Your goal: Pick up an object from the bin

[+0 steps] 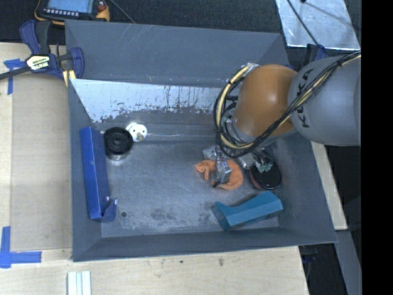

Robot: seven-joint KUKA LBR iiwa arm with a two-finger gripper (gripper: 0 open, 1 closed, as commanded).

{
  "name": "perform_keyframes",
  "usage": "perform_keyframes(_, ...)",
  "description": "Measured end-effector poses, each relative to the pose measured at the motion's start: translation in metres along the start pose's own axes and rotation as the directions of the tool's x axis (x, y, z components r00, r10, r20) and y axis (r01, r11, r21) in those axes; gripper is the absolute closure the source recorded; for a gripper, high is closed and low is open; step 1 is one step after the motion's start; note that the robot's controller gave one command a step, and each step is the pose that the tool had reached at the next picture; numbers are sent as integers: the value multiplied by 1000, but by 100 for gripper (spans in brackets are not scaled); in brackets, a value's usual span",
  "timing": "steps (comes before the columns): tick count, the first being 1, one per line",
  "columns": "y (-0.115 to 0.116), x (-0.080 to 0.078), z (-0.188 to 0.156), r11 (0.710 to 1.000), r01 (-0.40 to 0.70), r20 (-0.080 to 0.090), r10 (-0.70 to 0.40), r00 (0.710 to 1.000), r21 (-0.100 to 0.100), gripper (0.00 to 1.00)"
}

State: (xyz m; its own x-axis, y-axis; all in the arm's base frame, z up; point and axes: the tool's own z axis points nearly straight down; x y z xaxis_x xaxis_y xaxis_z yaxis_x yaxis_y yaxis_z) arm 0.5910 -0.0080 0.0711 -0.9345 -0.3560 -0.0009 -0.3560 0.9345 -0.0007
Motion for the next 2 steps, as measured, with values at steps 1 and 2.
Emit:
perform_keyframes(1, 0, 0, -1, 1000, 0, 0, 0, 1000, 0, 100)
perform_keyframes(2, 0, 0, -1, 1000, -1, 0, 1, 1000, 0, 100)
